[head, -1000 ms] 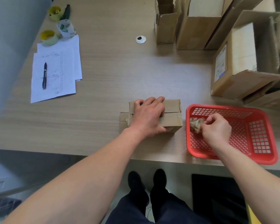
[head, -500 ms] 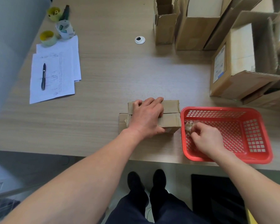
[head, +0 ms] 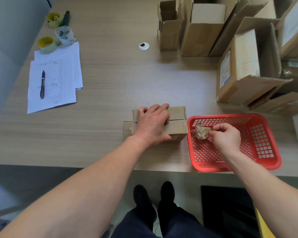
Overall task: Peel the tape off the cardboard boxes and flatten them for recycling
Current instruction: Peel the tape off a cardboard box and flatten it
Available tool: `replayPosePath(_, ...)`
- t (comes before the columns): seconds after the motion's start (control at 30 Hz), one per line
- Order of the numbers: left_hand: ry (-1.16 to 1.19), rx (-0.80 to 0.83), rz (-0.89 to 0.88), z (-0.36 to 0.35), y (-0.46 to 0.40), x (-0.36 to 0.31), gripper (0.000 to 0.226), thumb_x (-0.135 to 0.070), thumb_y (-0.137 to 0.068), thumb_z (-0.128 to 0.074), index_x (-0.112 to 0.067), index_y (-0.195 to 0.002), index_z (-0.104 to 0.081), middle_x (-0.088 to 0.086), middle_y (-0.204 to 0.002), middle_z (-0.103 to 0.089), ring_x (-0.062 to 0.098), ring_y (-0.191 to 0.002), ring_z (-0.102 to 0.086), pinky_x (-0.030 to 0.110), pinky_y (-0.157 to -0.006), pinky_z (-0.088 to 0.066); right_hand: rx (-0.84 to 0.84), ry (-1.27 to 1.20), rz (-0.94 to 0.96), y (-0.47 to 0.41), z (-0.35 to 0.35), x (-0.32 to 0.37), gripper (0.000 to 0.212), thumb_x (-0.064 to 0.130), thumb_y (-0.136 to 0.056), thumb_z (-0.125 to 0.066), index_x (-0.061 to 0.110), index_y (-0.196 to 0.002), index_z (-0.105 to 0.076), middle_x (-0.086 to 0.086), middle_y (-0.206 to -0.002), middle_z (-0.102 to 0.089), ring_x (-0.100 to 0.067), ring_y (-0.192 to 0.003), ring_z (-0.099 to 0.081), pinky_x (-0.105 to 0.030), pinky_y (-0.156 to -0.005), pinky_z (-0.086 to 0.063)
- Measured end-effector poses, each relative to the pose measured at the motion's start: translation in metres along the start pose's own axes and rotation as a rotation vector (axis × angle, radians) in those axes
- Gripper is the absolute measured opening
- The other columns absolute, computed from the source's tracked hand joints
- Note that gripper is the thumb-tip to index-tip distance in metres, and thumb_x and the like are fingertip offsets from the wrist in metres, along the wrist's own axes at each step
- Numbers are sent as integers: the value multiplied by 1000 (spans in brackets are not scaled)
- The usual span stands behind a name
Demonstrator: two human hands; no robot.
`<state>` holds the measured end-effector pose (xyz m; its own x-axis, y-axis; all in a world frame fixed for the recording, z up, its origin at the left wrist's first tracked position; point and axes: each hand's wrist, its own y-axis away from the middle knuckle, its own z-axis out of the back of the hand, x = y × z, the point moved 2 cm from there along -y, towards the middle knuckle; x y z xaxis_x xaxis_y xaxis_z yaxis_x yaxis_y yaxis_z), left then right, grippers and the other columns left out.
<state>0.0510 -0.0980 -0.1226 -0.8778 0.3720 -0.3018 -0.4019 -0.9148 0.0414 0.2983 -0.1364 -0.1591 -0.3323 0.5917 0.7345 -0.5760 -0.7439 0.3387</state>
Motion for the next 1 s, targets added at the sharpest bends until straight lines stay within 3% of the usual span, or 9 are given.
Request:
replayPosePath(0.1, 4, 4, 6, 1, 0, 0, 53, -51, -63, -81, -29, -88, -40, -8, -157, -36, 15, -137, -34, 42, -103, -18, -41, -130, -42, -2, 1, -2, 26, -1, -73, -76, 21, -72, -64, -6, -83, -70, -37, -87, -71, -51, -83, -58)
replayPosePath(0.2, -1, 15, 8, 0, 0, 0, 53, -52, -63, -81, -29, -89, -40, -8, -158, -35, 15, -138, -33, 42, -104, -19, -47, -172, -33, -3, 2, -1, 31, -6, -76, -76, 21, -75, -61, -11, -86, -68, -38, -86, -72, -46, -78, -60)
replayPosePath(0.43, 1, 18, 7, 1, 0, -1, 53, -52, -63, -82, -28, -90, -42, -8, -157, -35, 15, -137, -34, 43, -104, -20, -85, -98, 32, 0, 5, -4, 22, -3, -73, -76, 16, -81, -68, 1, -80, -68, -15, -75, -61, -38, -82, -55)
replayPosePath(0.67, -3, 24, 8, 2, 1, -1, 53, -54, -63, -80, -29, -89, -41, -8, -157, -36, 15, -136, -34, 44, -104, -21, -43, -58, 45, -1, -1, -5, 24, -3, -74, -75, 21, -76, -69, -1, -81, -71, -16, -75, -64, -34, -78, -54)
replayPosePath(0.77, -6, 24, 6, 3, 1, -2, 53, -53, -64, -80, -29, -89, -40, -8, -157, -36, 15, -136, -35, 43, -103, -20, -54, -111, 72, 0, -1, 0, 14, 4, -81, -71, 18, -82, -71, -1, -82, -69, -17, -75, -62, -28, -74, -51)
replayPosePath(0.87, -10, 20, 5, 5, 1, -3, 53, -53, -64, -80, -29, -89, -40, -8, -157, -35, 15, -137, -34, 43, -104, -20, -77, -99, 159, 3, -4, 11, 7, 15, -85, -71, 21, -81, -71, 3, -77, -68, -16, -72, -62, -34, -76, -52)
replayPosePath(0.93, -11, 32, 6, 5, 2, -3, 53, -53, -65, -80, -29, -90, -39, -7, -159, -33, 15, -139, -32, 44, -105, -20, -72, -79, 206, 9, -9, 22, 5, 17, -85, -71, 21, -83, -71, 6, -69, -63, -11, -65, -57, -36, -76, -51)
replayPosePath(1.0, -6, 59, 10, 6, 1, -3, 55, -54, -66, -81, -28, -91, -38, -6, -161, -29, 17, -143, -27, 44, -108, -19, -31, -88, 262, 17, -16, 34, 7, 16, -87, -70, 19, -93, -72, 7, -67, -59, -2, -60, -54, -26, -71, -50)
